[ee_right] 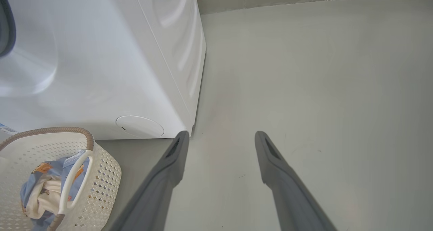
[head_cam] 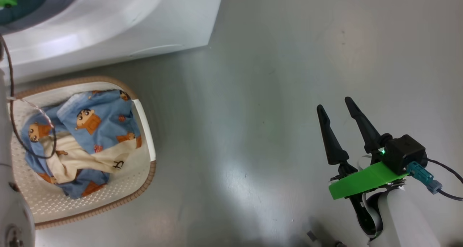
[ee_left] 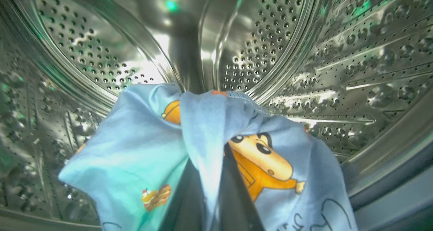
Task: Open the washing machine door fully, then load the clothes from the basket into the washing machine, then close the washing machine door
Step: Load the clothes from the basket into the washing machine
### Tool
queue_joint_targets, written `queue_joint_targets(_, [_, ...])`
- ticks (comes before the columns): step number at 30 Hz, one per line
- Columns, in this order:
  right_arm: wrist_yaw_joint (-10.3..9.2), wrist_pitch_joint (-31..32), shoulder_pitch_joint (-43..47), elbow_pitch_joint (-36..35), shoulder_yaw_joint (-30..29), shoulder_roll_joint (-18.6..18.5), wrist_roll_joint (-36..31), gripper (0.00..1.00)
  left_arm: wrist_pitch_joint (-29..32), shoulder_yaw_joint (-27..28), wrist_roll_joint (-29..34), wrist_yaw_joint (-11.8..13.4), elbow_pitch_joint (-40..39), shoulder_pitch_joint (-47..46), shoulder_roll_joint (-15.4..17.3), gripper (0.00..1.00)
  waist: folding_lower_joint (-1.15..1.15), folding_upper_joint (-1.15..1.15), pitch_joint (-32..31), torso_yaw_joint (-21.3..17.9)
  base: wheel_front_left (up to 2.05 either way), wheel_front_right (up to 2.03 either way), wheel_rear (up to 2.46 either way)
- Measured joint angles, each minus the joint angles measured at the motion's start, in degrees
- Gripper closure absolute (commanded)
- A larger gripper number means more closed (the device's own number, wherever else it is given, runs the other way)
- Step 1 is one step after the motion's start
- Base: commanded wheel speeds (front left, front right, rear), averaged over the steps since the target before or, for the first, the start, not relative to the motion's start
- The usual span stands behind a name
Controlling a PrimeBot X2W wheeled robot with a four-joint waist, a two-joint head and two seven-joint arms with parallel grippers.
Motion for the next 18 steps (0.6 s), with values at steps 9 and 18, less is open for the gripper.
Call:
queue_joint_targets(9, [0.00,0.00,-0.01,-0.16,0.03,0.02,0.15,0.00,2.26,-1.08,-5.75,-0.18,4.69,-5.14,0.65,1.00,0.00,0.00,2.71,-0.33,0.00,0.00,0.00])
queue_joint_targets(18, [0.00,0.00,-0.86,-0.48,0.69,0.04,0.67,0.00,-1.56,-7.92,-7.72,-0.18,-6.00,-6.75,4.20,1.00,0.00,0.00,6.13,-0.92,0.00,0.00,0.00])
